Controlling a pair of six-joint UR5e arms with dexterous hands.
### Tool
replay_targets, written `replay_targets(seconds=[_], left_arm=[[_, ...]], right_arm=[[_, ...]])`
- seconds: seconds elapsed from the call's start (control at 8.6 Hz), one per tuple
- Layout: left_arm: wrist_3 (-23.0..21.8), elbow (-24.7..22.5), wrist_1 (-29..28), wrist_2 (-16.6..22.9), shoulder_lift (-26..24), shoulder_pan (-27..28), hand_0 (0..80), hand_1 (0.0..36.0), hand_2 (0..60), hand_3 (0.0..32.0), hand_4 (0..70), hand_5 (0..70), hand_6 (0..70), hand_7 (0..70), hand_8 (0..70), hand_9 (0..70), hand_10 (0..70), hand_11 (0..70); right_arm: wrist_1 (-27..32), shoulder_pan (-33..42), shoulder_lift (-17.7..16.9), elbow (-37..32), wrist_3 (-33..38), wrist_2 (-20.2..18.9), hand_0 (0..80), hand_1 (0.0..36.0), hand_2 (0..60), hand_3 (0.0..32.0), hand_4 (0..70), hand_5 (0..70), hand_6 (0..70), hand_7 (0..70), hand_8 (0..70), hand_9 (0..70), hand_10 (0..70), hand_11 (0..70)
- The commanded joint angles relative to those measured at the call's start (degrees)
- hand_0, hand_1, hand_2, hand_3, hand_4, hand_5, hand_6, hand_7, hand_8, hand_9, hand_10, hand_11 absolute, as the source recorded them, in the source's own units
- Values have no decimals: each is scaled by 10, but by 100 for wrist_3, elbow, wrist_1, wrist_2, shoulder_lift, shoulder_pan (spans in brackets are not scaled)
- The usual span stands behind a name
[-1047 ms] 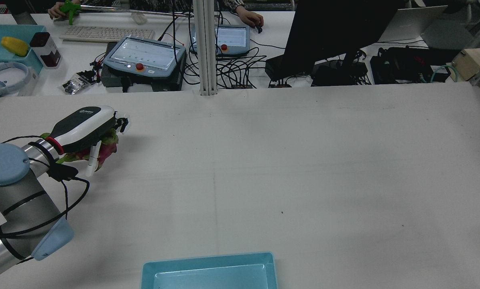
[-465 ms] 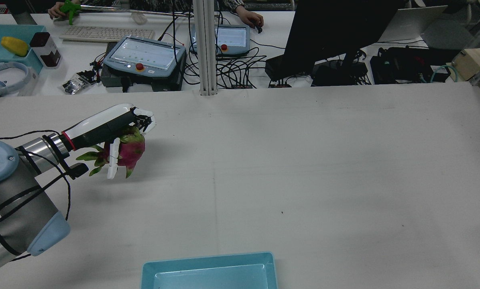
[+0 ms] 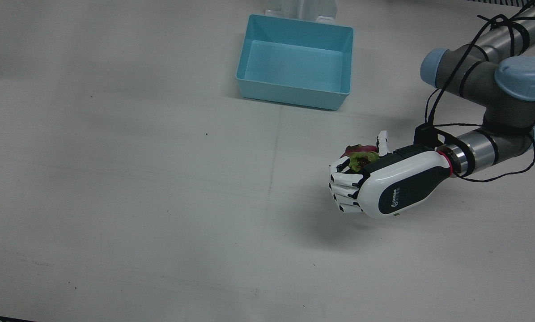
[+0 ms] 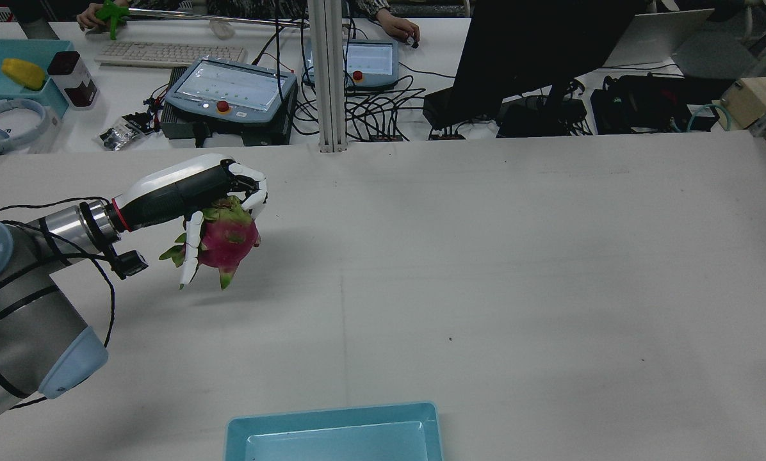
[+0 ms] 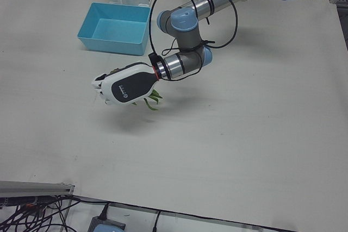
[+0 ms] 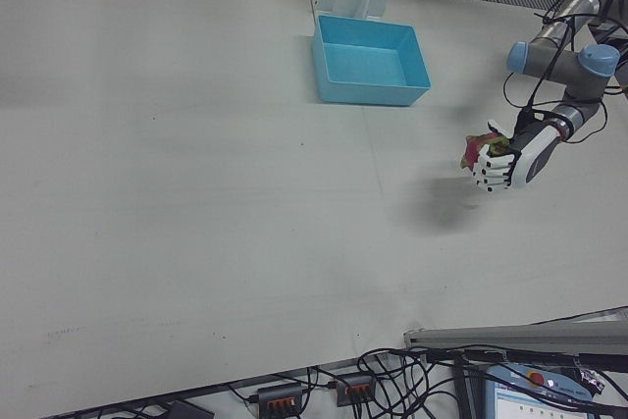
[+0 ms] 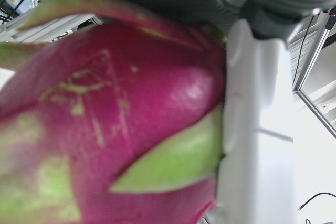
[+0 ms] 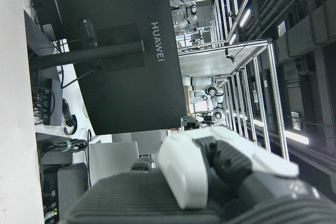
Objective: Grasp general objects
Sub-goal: 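Lift the dragon fruit with the left hand and carry it toward the blue tray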
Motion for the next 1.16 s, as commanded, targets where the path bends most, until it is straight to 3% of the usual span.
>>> replay_targets(seconds=[0.0,0.47,0.7,1.05], left_arm=[[-191,-40,-167,746,-599,-43,800,360,600,0,371,700,700,700,700,700,700,700],[-191,-538,419,1004,-1330,773,800,360,600,0,402,700,700,700,700,700,700,700],[-191,-812,553,1005,-1332,1019,800,360,600,0,448,700,700,700,700,700,700,700],[-156,-1171,492,1005,-1088,1433,800,360,600,0,447,700,700,700,700,700,700,700]], right_arm=[[0,0,0,0,0,0,0,0,0,0,0,0,0,0,0,0,0,0],[0,0,0,0,0,0,0,0,0,0,0,0,0,0,0,0,0,0],[-9,0,0,9,0,0,0,0,0,0,0,0,0,0,0,0,0,0],[0,0,0,0,0,0,0,0,0,0,0,0,0,0,0,0,0,0]])
